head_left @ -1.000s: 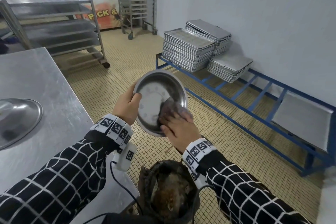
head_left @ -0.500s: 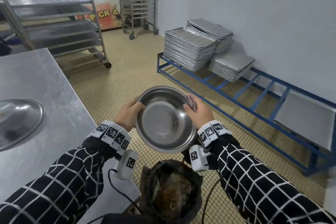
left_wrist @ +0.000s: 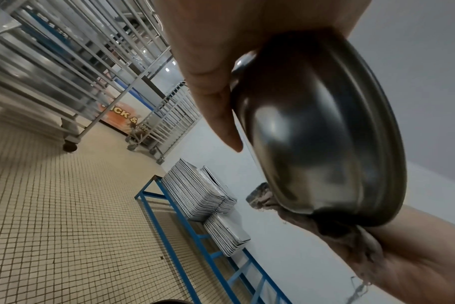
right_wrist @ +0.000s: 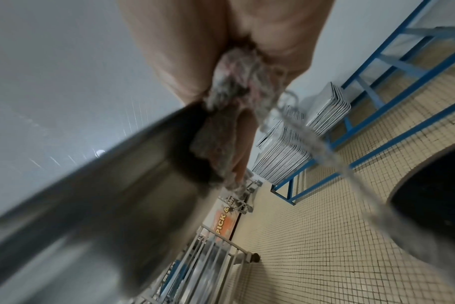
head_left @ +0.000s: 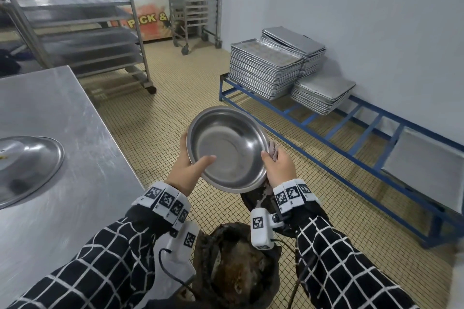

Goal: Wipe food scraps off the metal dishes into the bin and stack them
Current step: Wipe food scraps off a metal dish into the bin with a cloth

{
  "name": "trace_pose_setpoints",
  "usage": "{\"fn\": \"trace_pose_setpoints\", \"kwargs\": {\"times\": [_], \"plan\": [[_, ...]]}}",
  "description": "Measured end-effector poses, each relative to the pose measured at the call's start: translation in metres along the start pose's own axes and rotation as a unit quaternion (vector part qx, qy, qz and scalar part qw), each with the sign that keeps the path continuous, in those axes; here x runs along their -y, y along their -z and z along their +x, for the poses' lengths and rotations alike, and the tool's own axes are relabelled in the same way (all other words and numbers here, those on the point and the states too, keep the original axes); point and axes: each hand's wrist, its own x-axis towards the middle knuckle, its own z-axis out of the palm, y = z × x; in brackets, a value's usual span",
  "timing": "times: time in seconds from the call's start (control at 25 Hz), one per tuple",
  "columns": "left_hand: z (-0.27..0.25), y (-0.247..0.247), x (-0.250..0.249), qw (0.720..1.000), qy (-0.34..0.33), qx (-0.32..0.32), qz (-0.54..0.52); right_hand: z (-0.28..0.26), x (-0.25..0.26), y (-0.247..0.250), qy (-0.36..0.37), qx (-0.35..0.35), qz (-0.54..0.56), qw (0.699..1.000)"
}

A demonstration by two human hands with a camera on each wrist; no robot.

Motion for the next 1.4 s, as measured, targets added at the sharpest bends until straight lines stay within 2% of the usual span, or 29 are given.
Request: {"fn": "trace_pose_setpoints", "kwargs": {"times": [0.2,0.32,0.4,0.48,0.56,0.64,0.76,0.84,1.0,1.08,1.2,1.32,1.4], "plan": [[0.007,0.011,0.006,0.997,-0.015,-0.07,0.027,-0.014,0.005,-0.003,0.007,0.013,-0.025,1.0],[0.009,0.018,0.013,0.994,-0.002,-0.09,0.055,-0.026,0.012,-0.007,0.086,0.017,-0.04,0.995],[0.008,0.019,0.012,0.994,-0.005,-0.095,0.052,-0.037,0.016,-0.019,0.144,0.088,-0.064,0.983],[0.008,0.019,0.009,0.995,-0.016,-0.093,0.04,-0.051,0.017,-0.035,0.2,0.185,-0.121,0.954],[0.008,0.02,0.005,0.995,-0.032,-0.089,0.039,-0.065,0.014,-0.047,0.266,0.261,-0.172,0.912],[0.01,0.023,0.004,0.995,-0.045,-0.08,0.041,-0.071,0.01,-0.049,0.319,0.289,-0.2,0.88],[0.011,0.029,0.003,0.995,-0.045,-0.08,0.038,-0.061,0.005,-0.04,0.344,0.265,-0.304,0.848],[0.011,0.029,0.003,0.995,-0.047,-0.075,0.047,-0.054,-0.001,-0.037,0.348,0.25,-0.357,0.83],[0.01,0.03,-0.001,0.996,-0.053,-0.063,0.037,-0.059,-0.002,-0.042,0.328,0.269,-0.291,0.857],[0.012,0.031,-0.003,0.996,-0.056,-0.059,0.04,-0.059,-0.002,-0.04,0.338,0.25,-0.296,0.858],[0.012,0.031,-0.005,0.996,-0.052,-0.059,0.04,-0.046,-0.001,-0.028,0.344,0.216,-0.392,0.825],[0.01,0.028,-0.002,0.999,-0.018,-0.042,0.029,-0.028,0.001,-0.015,0.27,0.225,-0.482,0.803],[0.008,0.024,0.0,0.999,0.005,-0.024,0.021,-0.018,0.001,-0.011,0.238,0.207,-0.504,0.804]]}}
